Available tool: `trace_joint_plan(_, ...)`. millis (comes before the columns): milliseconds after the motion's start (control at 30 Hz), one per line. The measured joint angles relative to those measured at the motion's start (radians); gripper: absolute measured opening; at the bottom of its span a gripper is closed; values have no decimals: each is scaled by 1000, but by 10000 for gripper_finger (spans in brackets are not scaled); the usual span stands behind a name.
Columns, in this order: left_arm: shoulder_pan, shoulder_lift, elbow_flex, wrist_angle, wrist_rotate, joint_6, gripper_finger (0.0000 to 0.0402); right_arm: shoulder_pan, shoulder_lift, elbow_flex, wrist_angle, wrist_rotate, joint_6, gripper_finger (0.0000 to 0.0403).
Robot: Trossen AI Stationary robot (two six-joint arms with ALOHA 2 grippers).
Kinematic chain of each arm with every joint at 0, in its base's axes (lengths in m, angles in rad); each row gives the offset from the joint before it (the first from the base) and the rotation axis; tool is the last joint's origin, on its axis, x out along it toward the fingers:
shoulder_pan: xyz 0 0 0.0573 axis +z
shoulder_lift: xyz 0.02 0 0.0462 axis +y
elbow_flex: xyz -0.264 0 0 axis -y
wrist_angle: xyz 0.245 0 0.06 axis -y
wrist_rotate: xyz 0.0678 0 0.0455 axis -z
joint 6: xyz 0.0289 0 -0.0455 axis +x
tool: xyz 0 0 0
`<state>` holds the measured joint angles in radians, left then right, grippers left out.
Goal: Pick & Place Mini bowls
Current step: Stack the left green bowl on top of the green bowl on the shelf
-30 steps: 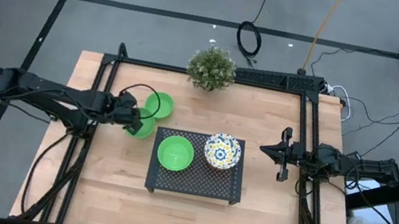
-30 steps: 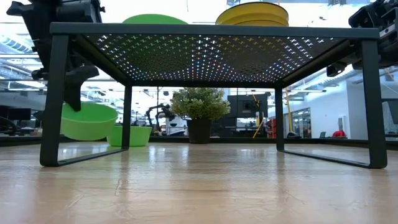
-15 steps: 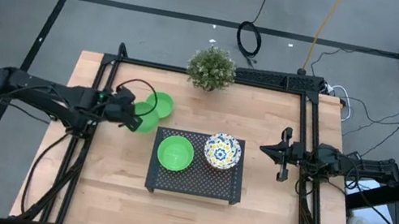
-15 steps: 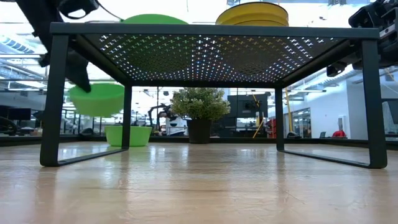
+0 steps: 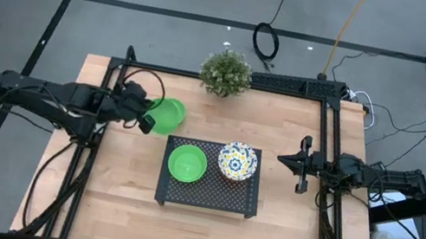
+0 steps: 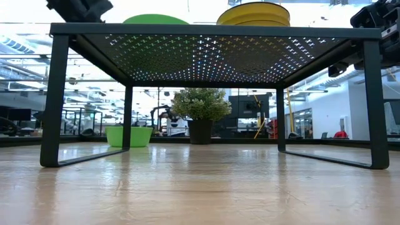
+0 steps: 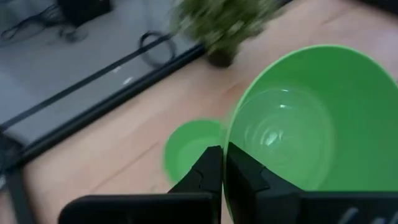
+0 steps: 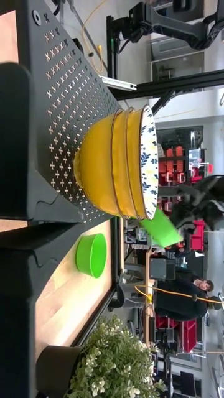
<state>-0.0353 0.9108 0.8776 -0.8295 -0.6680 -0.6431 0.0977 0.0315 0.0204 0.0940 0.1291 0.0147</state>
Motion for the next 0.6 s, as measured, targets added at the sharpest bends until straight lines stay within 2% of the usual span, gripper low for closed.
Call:
trace_joint_plan(167, 0, 0, 26, 180, 93, 156, 5, 0, 0, 0, 0, 0, 0, 0)
trace_joint_plan(367, 0, 11, 34, 344, 202, 230, 6, 0, 0, 0, 0, 0, 0, 0)
trace_joint_plan(500, 0, 40, 38, 398, 298, 256, 7, 0, 0, 0, 0, 0, 0, 0)
trace_joint_plan(600, -11, 88, 86, 392, 331, 278, 5, 0, 0, 0, 0, 0, 0, 0)
